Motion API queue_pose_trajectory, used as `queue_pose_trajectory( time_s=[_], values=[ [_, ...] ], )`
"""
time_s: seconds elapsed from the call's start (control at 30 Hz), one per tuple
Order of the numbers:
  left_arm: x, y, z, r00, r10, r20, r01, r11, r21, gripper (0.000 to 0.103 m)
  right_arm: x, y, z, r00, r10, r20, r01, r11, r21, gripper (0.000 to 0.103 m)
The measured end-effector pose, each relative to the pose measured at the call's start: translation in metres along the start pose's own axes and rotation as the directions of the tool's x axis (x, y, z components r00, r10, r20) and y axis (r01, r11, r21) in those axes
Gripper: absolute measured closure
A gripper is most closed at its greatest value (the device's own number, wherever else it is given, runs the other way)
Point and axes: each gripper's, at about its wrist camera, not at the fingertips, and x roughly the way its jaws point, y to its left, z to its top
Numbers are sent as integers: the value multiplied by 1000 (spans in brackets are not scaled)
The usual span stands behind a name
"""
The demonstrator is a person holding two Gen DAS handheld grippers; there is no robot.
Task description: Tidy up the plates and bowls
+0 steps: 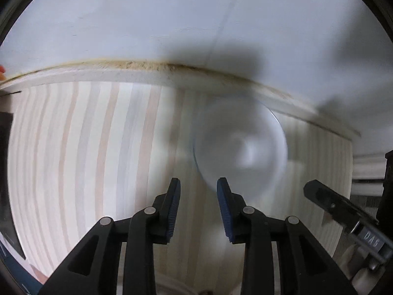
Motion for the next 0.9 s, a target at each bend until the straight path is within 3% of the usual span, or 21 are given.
queue_pose_trajectory(
  time_s=[0.2,0.27,0.33,0.73,0.9],
  values=[
    [42,7,26,998,-21,-62,21,1000,-5,77,51,2,30,998,1,-57,0,1000,14,62],
    [47,6,26,997,-37,-67,38,999,14,83,60,3,31,998,-3,-70,4,1000,11,80],
    [48,5,23,997,-33,-70,35,999,28,88,65,2,30,997,-23,-71,24,1000,12,87],
    [43,-22,19,999,0,-37,3,997,80,88,63,17,20,997,-55,-57,54,998,-24,89],
    [22,-25,5,1000,-10,-3,10,995,102,88,44,28,9,998,-47,-30,46,998,-37,89]
  ],
)
